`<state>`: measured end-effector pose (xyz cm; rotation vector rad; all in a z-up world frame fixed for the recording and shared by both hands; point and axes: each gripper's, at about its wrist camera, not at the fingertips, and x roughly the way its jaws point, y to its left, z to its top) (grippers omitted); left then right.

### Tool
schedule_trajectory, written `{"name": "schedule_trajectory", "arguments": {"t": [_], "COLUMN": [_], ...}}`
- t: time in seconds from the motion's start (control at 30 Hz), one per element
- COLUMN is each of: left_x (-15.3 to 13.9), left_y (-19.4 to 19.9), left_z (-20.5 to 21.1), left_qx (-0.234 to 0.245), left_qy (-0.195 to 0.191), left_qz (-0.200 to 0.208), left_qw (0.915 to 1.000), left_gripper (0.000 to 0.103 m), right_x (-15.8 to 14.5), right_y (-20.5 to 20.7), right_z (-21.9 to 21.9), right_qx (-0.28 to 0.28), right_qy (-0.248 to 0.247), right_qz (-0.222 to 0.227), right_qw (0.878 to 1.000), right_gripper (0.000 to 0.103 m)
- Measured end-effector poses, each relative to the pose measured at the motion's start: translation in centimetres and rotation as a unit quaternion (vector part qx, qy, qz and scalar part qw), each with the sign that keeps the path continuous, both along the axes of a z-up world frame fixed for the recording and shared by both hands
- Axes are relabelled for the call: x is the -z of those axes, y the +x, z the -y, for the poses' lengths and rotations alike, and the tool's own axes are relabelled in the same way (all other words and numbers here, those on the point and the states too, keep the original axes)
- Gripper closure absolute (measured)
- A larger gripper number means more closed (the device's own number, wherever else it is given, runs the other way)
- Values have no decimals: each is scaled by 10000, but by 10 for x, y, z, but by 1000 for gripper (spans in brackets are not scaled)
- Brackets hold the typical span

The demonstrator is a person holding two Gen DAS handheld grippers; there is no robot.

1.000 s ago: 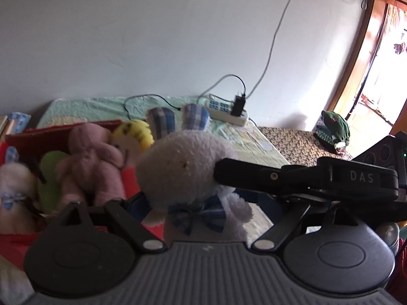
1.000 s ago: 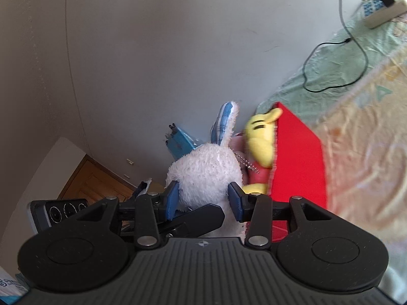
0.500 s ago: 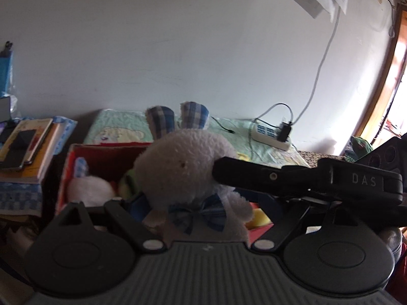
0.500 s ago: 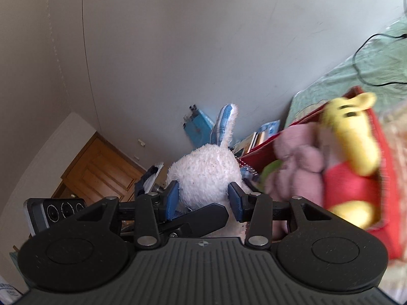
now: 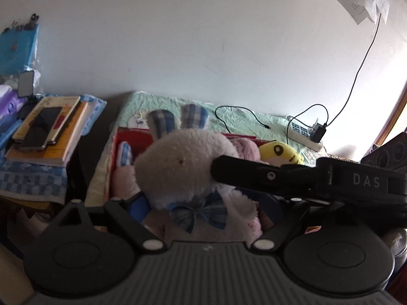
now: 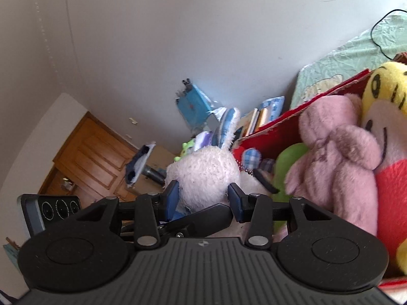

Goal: Organize objects
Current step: 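Lift the white bunny with the right gripper and carry it to the red box, then lower the white bunny into the red box and open the right gripper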

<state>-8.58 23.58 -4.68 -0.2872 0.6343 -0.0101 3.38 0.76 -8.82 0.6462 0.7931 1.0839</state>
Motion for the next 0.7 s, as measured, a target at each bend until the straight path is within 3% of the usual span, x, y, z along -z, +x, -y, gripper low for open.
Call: {"name": "schedule_trajectory", "arguments": {"t": [0.3,0.7], "left_x": [23,32], "left_y": [35,36], "left_z": [6,-1], "left_qx": [284,239], "left_qy": [-66,-18], "left_qz": [-311,-486], "left_qw": [9991,9985], "left_gripper": [13,12], "right_x": [13,20], "right_y": [7,10], "right_z": [4,-11], "right_qx": [439,460], "right_qy": [-399,-529], "right_qz": [-92,-61], "right_qw": [9982,9975], "right_gripper": [58,54]}}
